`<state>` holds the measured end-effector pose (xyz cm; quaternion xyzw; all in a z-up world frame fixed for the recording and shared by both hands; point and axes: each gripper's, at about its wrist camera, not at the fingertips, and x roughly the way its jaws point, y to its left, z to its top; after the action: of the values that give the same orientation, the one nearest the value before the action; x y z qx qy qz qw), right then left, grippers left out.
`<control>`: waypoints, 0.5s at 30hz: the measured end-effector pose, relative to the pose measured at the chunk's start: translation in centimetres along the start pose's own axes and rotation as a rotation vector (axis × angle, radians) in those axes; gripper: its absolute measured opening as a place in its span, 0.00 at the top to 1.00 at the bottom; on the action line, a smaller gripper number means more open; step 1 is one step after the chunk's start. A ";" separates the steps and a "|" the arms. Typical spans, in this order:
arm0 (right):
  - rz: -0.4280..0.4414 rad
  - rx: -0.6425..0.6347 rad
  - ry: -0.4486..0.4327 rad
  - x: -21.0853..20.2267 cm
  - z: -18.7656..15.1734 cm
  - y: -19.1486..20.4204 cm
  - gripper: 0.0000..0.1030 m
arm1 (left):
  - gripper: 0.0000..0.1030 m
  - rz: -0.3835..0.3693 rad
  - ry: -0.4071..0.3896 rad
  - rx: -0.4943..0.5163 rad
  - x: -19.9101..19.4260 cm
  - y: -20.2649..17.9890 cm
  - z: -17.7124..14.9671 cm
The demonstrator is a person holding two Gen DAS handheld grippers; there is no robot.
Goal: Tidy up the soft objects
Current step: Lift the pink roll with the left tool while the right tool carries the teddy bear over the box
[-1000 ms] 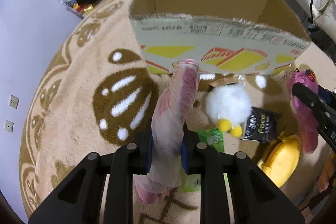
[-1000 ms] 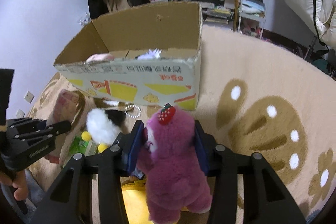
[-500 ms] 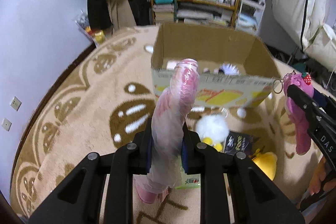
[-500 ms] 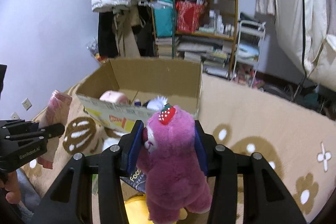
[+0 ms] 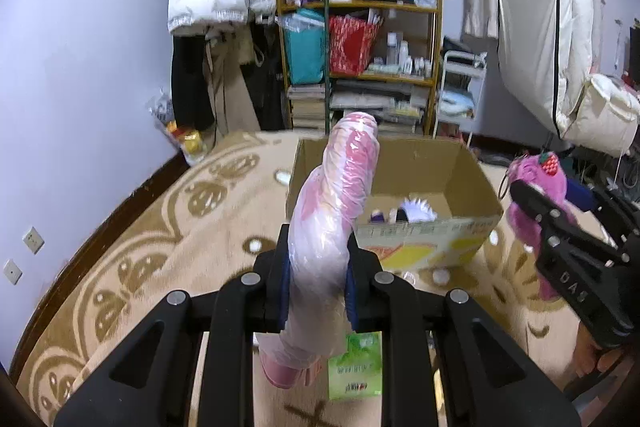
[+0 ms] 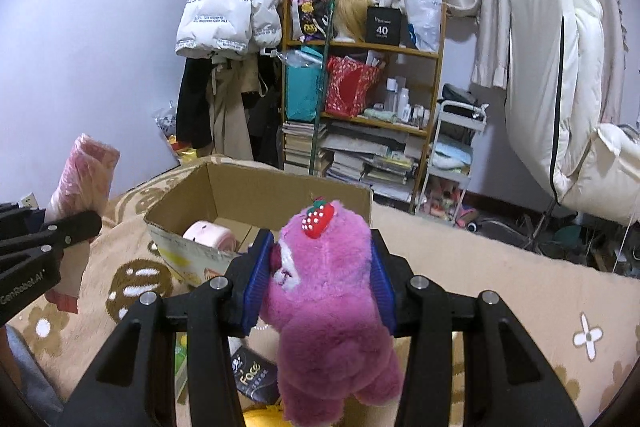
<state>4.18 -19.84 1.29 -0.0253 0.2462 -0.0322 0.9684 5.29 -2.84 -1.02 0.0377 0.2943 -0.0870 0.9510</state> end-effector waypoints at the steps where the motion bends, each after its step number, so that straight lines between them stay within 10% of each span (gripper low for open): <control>1: 0.002 -0.004 -0.008 0.0 0.2 0.1 0.52 | 0.81 -0.005 -0.013 -0.005 -0.1 0.1 0.2; 15: -0.001 -0.046 -0.058 1.9 1.9 0.8 0.52 | 0.81 -0.011 -0.112 0.011 1.6 -0.4 2.5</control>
<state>6.81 -19.17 2.03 -0.0485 0.2189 -0.0261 0.9742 7.93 -3.74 0.15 0.0365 0.2403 -0.0959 0.9653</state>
